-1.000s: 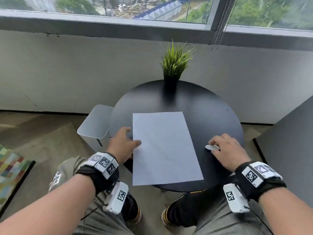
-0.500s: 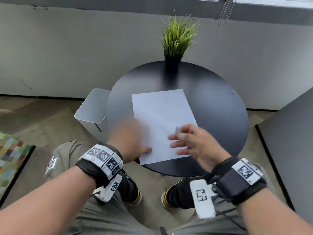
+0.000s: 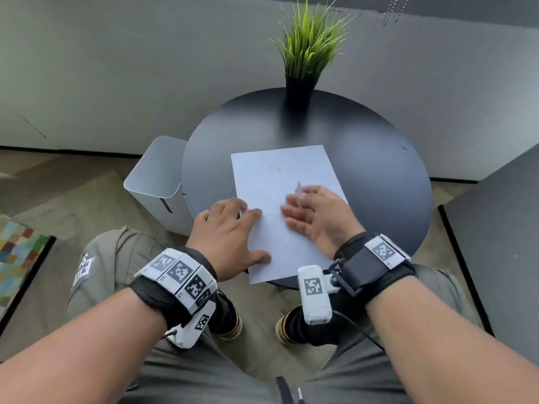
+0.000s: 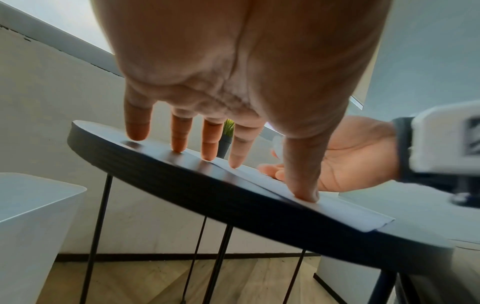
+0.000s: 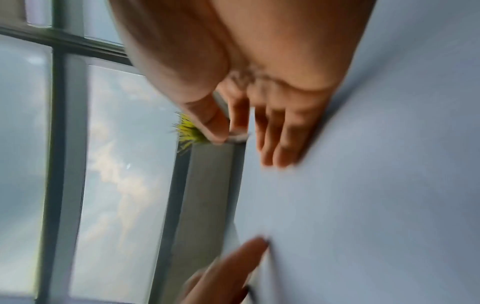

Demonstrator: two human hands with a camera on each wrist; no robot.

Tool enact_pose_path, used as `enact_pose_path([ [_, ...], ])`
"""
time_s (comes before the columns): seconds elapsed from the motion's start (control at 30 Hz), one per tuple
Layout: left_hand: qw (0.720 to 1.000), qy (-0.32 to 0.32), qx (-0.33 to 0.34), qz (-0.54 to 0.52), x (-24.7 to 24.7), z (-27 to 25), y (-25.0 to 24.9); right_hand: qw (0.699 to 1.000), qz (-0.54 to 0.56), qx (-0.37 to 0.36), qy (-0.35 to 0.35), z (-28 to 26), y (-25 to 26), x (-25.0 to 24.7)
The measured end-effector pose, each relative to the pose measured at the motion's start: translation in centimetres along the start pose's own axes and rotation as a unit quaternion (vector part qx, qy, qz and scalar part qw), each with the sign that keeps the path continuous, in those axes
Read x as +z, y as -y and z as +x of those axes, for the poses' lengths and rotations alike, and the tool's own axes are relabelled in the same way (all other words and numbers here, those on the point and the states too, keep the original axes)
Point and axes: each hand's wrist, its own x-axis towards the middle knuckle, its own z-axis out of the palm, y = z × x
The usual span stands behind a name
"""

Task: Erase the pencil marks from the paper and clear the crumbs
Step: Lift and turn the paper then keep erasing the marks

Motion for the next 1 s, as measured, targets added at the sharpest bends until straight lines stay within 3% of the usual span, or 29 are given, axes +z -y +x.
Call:
enact_pose_path([
  [0.07, 1.0, 0.011, 0.008, 0.007, -0.3, 0.0, 0.0, 0.985, -0.102, -0.092, -0.105, 1.4, 1.8, -1.2],
  [0.1, 1.0, 0.018, 0.012, 0.008, -0.4, 0.0, 0.0, 0.972, -0.169, -0.117, -0.112, 1.7, 2.7, -1.7],
  [0.2, 0.999, 0.023, 0.022, -0.009, -1.4, 0.5, -0.3, 0.922, -0.356, -0.147, -0.047, 2.3, 4.3, -2.4],
  [0.23, 0.999, 0.021, 0.025, -0.011, -1.9, 0.9, -0.3, 0.883, -0.439, -0.163, -0.019, 2.4, 4.5, -2.3],
  [0.33, 0.998, 0.047, 0.03, 0.017, -2.6, 2.4, -0.3, 0.713, -0.661, -0.227, 0.05, 3.0, 4.3, -1.0],
  [0.43, 0.993, 0.088, 0.048, 0.058, -2.3, 3.3, -0.5, 0.589, -0.746, -0.292, 0.104, 3.4, 3.1, 0.6],
  [0.57, 0.99, 0.102, 0.064, 0.073, -1.4, 3.4, 0.0, 0.498, -0.788, -0.34, 0.123, 3.2, 2.2, 1.1],
  [0.63, 0.989, 0.113, 0.069, 0.071, -1.3, 3.5, 0.2, 0.458, -0.786, -0.369, 0.194, 2.2, 1.7, 0.5],
  [0.7, 0.987, 0.12, 0.078, 0.071, -1.3, 3.7, 0.4, 0.433, -0.786, -0.349, 0.271, 1.2, 1.5, 0.2],
  [0.73, 0.986, 0.122, 0.082, 0.073, -1.3, 3.7, 0.4, 0.432, -0.789, -0.339, 0.275, 1.3, 1.7, 0.2],
  [0.87, 0.985, 0.116, 0.089, 0.086, -1.2, 4.0, 0.6, 0.481, -0.799, -0.328, 0.149, 3.0, 3.0, 0.1],
  [0.9, 0.985, 0.118, 0.088, 0.086, -1.2, 4.0, 0.7, 0.48, -0.79, -0.347, 0.157, 2.9, 2.6, 0.0],
  [1.0, 0.985, 0.127, 0.087, 0.078, -1.2, 3.9, 0.5, 0.45, -0.774, -0.354, 0.269, 1.4, 1.2, -0.1],
])
